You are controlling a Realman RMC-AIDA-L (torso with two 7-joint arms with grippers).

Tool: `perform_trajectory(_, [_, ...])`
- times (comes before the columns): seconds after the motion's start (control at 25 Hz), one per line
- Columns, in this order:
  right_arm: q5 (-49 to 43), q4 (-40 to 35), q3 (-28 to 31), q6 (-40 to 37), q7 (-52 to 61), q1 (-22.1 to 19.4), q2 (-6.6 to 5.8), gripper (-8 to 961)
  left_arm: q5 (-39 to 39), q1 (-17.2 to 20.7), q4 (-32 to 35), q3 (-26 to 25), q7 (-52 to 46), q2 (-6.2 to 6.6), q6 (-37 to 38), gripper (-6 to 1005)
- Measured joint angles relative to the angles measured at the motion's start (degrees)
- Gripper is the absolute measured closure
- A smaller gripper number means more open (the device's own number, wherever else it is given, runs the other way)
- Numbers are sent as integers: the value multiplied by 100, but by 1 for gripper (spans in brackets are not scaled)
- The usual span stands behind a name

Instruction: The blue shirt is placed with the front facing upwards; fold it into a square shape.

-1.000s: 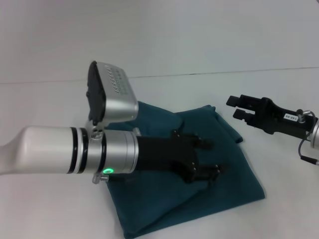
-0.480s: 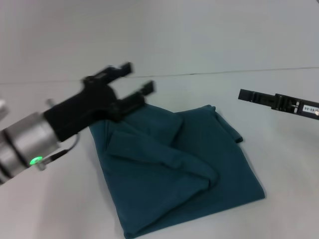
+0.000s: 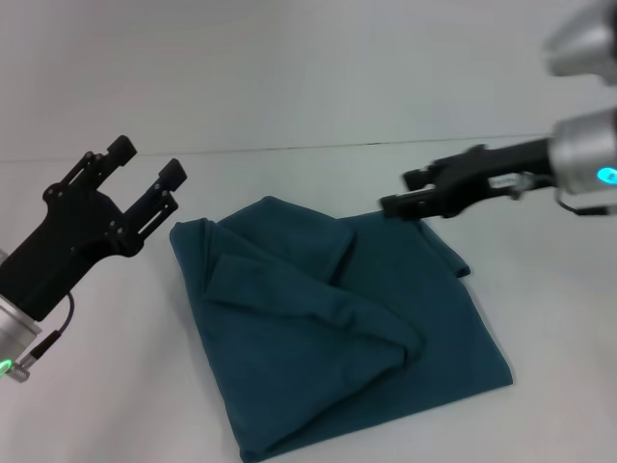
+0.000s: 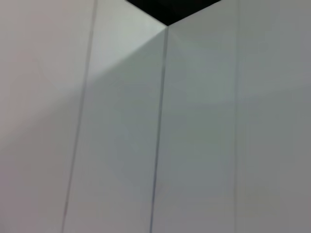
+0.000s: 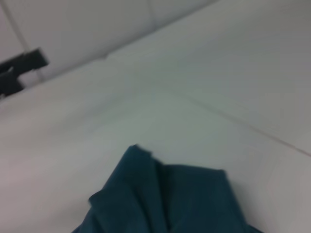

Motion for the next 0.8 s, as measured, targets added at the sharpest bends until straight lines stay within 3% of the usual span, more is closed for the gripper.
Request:
perform_trajectory(0.08, [-357,30,-312,-10,237,360,37,327,-7,24,-42,-64,30,0,-31,273])
perform_trajectory(0.28, [-940,217,-1085,198,631,1018,270,323,-16,40,-78,-191,30,0,-71,273])
perform_trajectory(0.44, [-900,732,-1629,506,996,1401,261,319,-10,11,-81,-217,30,0,-188,273])
perform_trajectory(0.6, [-927,851,-2179,907,1297,1473,276,316,23,-11,-85,-180,30,0,-766,273])
perform_trajectory(0.8, [-854,1078,-2564,1290,1501,1442,291,230,30,19,-129,-176,38,0,-1411,273])
